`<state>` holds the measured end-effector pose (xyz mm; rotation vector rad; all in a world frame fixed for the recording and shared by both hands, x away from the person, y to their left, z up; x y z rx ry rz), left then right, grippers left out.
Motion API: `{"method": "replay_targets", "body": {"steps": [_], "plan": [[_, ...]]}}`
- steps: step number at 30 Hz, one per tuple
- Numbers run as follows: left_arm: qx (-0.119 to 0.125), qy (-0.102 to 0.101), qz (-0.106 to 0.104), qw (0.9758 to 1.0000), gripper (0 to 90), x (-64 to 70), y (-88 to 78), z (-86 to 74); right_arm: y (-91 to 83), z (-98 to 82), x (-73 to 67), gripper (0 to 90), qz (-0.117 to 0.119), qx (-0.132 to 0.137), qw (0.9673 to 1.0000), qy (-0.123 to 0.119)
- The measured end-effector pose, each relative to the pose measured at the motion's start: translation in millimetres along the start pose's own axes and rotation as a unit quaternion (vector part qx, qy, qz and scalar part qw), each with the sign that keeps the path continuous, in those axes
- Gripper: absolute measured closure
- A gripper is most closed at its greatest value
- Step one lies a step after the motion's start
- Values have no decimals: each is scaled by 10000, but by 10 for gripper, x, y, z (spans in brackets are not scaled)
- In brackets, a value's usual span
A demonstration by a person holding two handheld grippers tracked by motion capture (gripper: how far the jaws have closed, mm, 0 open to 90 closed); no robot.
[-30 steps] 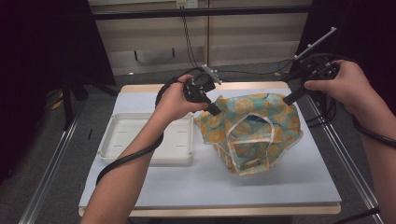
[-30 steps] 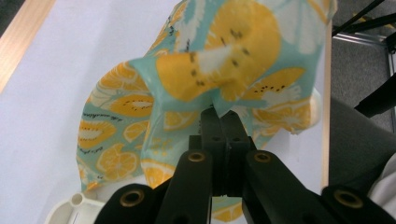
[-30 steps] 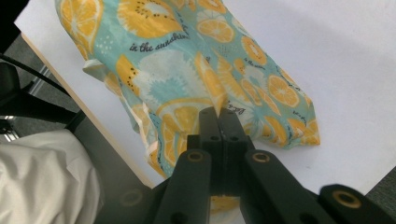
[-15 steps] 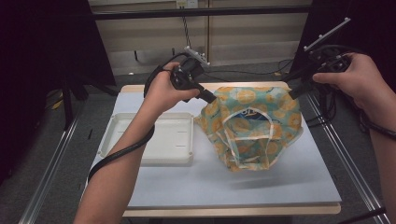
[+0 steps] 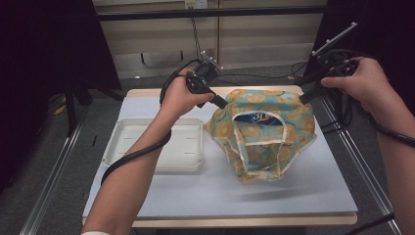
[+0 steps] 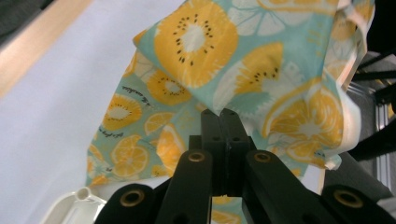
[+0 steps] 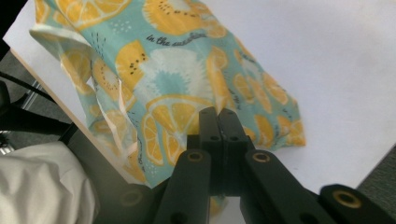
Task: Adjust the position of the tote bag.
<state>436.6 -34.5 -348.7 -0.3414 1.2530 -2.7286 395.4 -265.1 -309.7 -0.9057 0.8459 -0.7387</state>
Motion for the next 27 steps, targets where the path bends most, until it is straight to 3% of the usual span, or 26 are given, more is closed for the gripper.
{"method": "replay_targets", "body": {"steps": [5,8,11,14,19,22,23,24,27], "plan": [[-77,4,-95,9999,900,19,106,-33,134,-45,0,900,91,-97,9999,-14],[-68,-38,-98,9999,900,31,148,-48,189,-96,38,900,-1,-230,9997,-39],[-116,-17,-186,9998,900,36,162,-87,268,-143,58,900,-22,-310,9995,-21],[-41,-11,-144,9999,894,25,125,-107,301,-174,66,900,2,-338,9994,9],[-3,-22,-151,9999,900,63,52,-121,246,-179,81,896,-4,-265,9996,-22],[28,-37,-146,9999,900,95,35,-103,162,-186,73,850,-113,-215,9997,-56],[-32,105,-150,9998,900,87,23,-107,129,-189,72,832,-167,-202,9996,-72],[13,23,-122,9999,900,103,28,-95,101,-188,70,804,-198,-171,9996,-126],[15,57,-115,9999,900,116,33,-83,10,-184,61,746,-300,-77,9993,-203]]}}
Point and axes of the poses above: each handheld gripper's, and its own axes: y roughly forward along the jaws, z roughly out of its top, x roughly to its right, the point moved 10 cm from there along y, roughly forward along the jaws, and after that the axes turned 5 degrees about y, right-handed, at the moved point
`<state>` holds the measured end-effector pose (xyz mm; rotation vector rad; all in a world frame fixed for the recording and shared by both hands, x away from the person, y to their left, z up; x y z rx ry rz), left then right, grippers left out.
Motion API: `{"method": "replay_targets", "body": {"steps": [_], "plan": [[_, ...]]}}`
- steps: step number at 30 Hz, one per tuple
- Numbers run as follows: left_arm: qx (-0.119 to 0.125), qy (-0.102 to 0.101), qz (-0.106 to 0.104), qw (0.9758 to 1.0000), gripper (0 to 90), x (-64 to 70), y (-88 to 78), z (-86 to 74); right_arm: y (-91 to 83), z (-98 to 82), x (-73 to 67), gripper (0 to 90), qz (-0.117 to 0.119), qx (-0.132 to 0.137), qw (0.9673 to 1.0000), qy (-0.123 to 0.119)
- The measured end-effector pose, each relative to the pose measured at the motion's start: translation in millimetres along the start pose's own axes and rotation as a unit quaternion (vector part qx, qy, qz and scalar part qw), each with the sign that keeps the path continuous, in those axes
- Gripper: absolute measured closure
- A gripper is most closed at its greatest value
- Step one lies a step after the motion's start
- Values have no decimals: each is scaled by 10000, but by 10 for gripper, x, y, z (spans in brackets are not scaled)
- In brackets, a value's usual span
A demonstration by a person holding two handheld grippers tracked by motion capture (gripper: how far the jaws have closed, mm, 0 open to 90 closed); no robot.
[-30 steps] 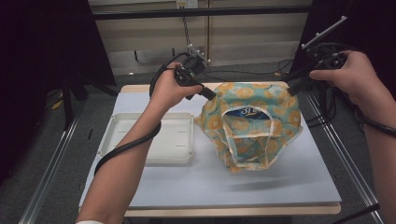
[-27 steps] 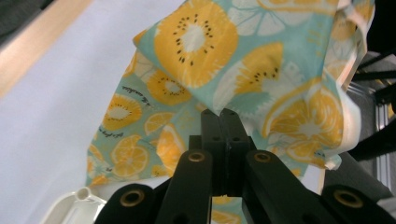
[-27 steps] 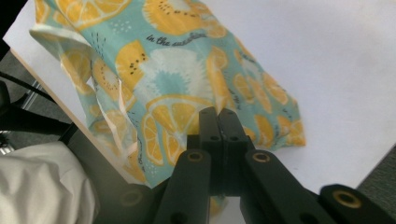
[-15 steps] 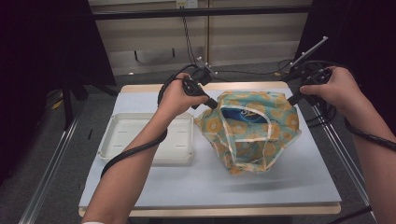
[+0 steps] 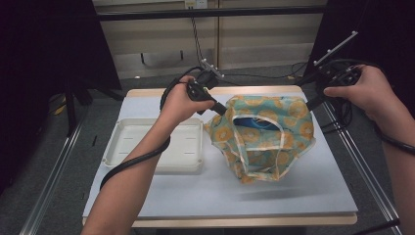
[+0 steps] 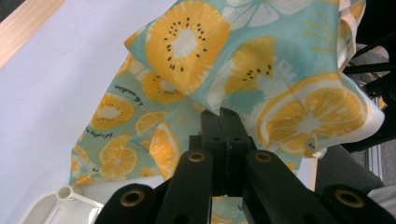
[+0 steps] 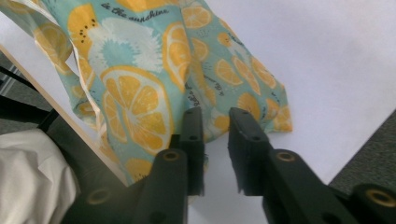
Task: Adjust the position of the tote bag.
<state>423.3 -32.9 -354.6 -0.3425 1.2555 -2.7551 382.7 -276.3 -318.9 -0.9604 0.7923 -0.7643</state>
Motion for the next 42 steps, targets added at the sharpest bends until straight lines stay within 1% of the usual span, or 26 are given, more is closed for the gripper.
{"method": "replay_targets", "body": {"steps": [2,3,4,5,6,7,8,11,13,16,20,22,24,25,27,29,30,31,32,34,36,37,39,40,41,42], "plan": [[-13,24,-13,10000,900,5,-4,4,-58,-1,-5,690,-51,32,10000,-35],[-13,-9,0,10000,900,9,-6,7,-87,1,-13,674,-54,59,10000,-53],[-63,6,-46,10000,900,16,-12,2,-118,6,-25,655,-57,89,9999,-77],[-61,51,27,10000,900,3,-8,4,-144,17,-40,640,-41,134,9998,-139],[-23,19,27,10000,900,8,-4,16,-170,27,-63,611,-24,171,9997,-168],[-58,40,6,10000,900,9,-5,13,-195,39,-82,569,-20,195,9996,-204],[-52,3,8,10000,900,14,-4,17,-216,54,-96,527,-26,216,9995,-249],[-82,17,-9,10000,900,12,-8,19,-261,101,-162,481,-32,265,9989,-390],[-53,-41,-24,10000,900,23,-3,26,-273,134,-212,458,3,295,9984,-492],[-48,-21,16,10000,900,23,-4,30,-255,178,-275,416,36,317,9976,-622],[-53,-1,-18,10000,900,21,-12,36,-139,207,-386,401,189,244,9962,-819],[-31,-15,47,10000,900,9,-11,36,-41,187,-413,438,170,40,9952,-960],[-65,28,-16,10000,900,7,-17,26,49,184,-427,474,137,-53,9942,-1064],[-53,11,-7,10000,900,8,-15,27,82,176,-426,529,132,-125,9939,-1084],[-57,7,6,10000,900,12,-18,27,128,173,-411,592,72,-207,9939,-1081],[-55,57,-15,10000,900,19,-30,32,142,164,-407,695,48,-285,9939,-1062],[-38,30,15,10000,900,24,-35,38,136,162,-391,745,-8,-314,9938,-1070],[-25,43,24,10000,900,25,-41,41,124,165,-389,772,-19,-312,9943,-1020],[-64,63,30,10000,900,25,-56,38,108,171,-381,791,-21,-301,9940,-1049],[-3,15,52,10000,900,33,-71,53,63,178,-370,843,-28,-287,9941,-1045],[-1,48,47,10000,900,36,-93,62,21,166,-369,865,-26,-366,9949,-941],[-31,92,37,9999,900,37,-112,63,-4,173,-370,882,-4,-359,9949,-943],[40,44,19,10000,900,54,-140,91,-73,193,-378,900,36,-290,9954,-913],[83,87,38,9999,900,47,-163,107,-113,205,-384,900,69,-237,9956,-905],[137,76,11,9999,900,51,-180,129,-149,212,-389,900,104,-207,9958,-881],[137,110,0,9998,900,47,-202,143,-178,215,-376,900,80,-207,9960,-869]]}}
Point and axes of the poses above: each handheld gripper's, and its own axes: y roughly forward along the jaws, z roughly out of its top, x roughly to its right, the point moved 10 cm from there along y, roughly forward along the jaws, and after that the axes turned 5 degrees about y, right-handed, at the moved point
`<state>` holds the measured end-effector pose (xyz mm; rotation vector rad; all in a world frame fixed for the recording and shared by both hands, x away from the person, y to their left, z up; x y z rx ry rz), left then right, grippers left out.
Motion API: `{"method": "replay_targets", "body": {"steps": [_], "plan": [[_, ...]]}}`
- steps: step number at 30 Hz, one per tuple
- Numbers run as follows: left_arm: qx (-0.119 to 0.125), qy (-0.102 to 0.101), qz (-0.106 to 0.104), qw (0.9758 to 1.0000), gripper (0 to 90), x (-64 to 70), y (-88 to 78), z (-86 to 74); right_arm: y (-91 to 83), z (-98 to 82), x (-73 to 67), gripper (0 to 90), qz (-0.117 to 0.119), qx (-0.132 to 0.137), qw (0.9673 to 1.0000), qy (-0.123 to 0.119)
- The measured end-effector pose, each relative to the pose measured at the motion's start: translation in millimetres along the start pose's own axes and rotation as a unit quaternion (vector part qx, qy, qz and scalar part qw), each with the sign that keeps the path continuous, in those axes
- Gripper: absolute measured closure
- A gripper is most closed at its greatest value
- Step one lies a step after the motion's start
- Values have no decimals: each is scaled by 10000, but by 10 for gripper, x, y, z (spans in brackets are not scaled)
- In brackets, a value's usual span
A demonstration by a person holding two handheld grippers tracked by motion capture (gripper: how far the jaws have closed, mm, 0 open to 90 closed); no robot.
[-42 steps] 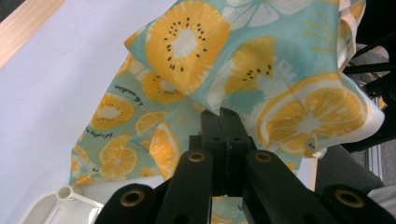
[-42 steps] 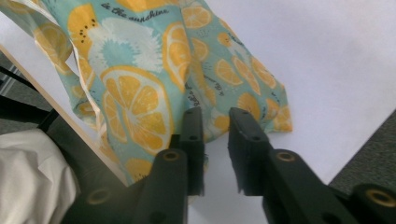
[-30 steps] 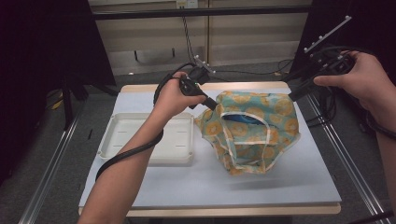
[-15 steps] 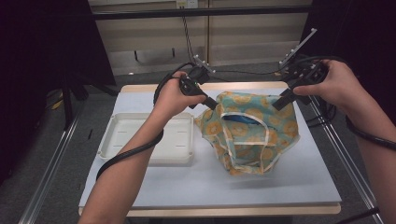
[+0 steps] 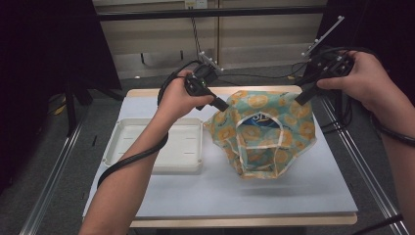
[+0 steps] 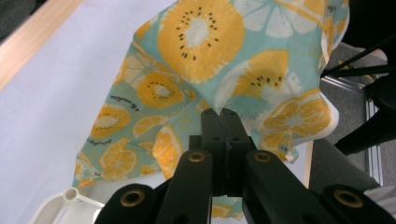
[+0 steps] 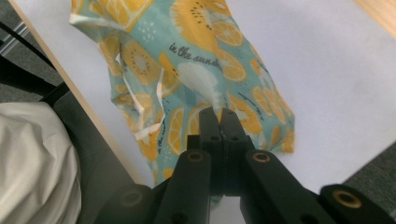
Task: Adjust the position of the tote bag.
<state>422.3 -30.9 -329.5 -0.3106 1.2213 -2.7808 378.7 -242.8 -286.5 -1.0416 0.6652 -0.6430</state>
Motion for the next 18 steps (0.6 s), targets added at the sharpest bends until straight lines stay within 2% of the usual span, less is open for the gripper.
{"method": "replay_targets", "body": {"steps": [2,3,8,9,11,12,14,16,17,18], "plan": [[15,-28,22,10000,900,0,-25,37,-41,-1,29,900,-33,-10,10000,55],[-1,20,-9,10000,900,0,-40,55,-54,3,39,900,-4,-6,10000,60],[98,-37,43,9999,900,-50,-73,157,-109,74,118,900,55,234,9996,158],[53,-37,38,10000,900,-62,-55,156,-104,87,130,900,107,273,9994,204],[7,-69,158,9999,900,-117,1,150,-74,119,175,900,144,393,9986,329],[-17,-138,165,9998,900,-136,36,138,-55,120,197,900,185,389,9985,349],[-119,-145,104,9998,900,-171,113,98,2,140,223,900,250,446,9976,470],[-257,-158,90,9995,900,-190,192,46,82,140,246,900,279,408,9978,441],[-325,-126,6,9994,900,-191,216,25,126,137,249,900,310,378,9977,464],[-286,-162,55,9994,900,-198,254,18,170,134,258,900,303,348,9977,504]]}}
Point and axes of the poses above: each handheld gripper's, and its own axes: y roughly forward along the jaws, z roughly out of its top, x roughly to its right, the point moved 10 cm from there along y, roughly forward along the jaws, and after that the axes turned 5 degrees about y, right-handed, at the moved point
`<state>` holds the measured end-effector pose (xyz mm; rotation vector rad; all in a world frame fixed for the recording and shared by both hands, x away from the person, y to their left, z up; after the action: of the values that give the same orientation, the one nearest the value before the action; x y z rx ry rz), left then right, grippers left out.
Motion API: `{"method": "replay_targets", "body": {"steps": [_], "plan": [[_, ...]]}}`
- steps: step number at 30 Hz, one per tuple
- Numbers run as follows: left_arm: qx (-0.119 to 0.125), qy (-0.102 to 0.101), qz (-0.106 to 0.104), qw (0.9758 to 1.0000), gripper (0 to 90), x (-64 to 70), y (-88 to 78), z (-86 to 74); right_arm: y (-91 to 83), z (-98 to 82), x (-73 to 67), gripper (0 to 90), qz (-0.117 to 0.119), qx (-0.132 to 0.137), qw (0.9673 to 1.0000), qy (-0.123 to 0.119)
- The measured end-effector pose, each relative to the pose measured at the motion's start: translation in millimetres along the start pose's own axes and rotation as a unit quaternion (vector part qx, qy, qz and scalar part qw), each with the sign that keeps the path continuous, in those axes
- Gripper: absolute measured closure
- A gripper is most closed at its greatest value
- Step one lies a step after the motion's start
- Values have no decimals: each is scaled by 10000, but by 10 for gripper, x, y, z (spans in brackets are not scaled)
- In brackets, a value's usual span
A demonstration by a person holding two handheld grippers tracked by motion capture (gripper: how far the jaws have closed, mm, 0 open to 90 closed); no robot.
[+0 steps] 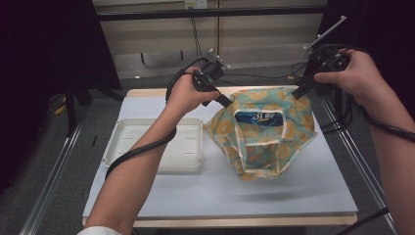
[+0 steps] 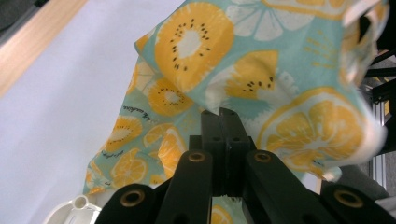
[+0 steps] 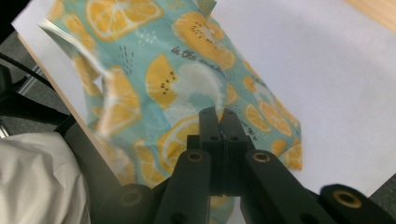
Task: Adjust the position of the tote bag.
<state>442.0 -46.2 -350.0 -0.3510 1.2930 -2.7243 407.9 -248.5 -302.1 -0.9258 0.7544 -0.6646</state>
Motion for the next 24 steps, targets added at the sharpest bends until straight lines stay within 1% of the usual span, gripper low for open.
{"method": "replay_targets", "body": {"steps": [2,4,6,7,8,9,12,13,14,15,16,17,18,19,21,24], "plan": [[36,-51,-42,10000,900,1,39,-16,85,-29,15,900,34,-123,9999,-28],[29,-23,-70,10000,900,1,52,-40,154,-58,17,900,56,-205,9998,-14],[116,-70,-45,9999,900,3,37,-50,196,-83,14,900,102,-250,9996,-30],[220,-137,26,9997,857,0,23,-41,210,-93,12,900,90,-250,9996,-13],[256,-142,108,9995,784,-11,0,-44,219,-106,10,900,99,-270,9996,-40],[297,-161,76,9994,740,5,-35,-50,226,-117,5,900,96,-287,9995,-30],[402,-101,66,9991,671,38,-129,-62,227,-139,1,900,50,-320,9995,-27],[410,-51,129,9991,645,42,-164,-72,227,-140,-1,900,36,-317,9995,-29],[383,-28,177,9991,607,50,-196,-87,227,-144,-3,900,32,-335,9994,-21],[364,-38,176,9992,580,72,-222,-103,230,-145,-8,900,30,-343,9994,-6],[335,17,196,9992,569,83,-250,-119,232,-148,-13,900,25,-362,9993,-5],[383,-113,228,9989,544,116,-263,-123,233,-147,-16,900,1,-359,9994,2],[294,-16,191,9994,526,135,-288,-149,235,-142,-16,900,-16,-341,9994,-20],[293,-14,177,9994,527,162,-301,-161,235,-145,-23,900,-23,-365,9993,-12],[231,71,148,9996,503,205,-317,-198,235,-145,-24,900,-37,-368,9993,-13],[188,65,32,9998,492,308,-291,-245,235,-145,-23,900,-41,-372,9993,-1]]}}
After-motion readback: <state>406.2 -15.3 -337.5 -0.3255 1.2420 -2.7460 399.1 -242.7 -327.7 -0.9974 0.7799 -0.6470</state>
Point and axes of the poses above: each handheld gripper's, and its own axes: y roughly forward along the jaws, z roughly out of its top, x roughly to its right, the point moved 10 cm from there along y, roughly forward along the jaws, and after that the axes turned 5 degrees about y, right-handed, at the moved point
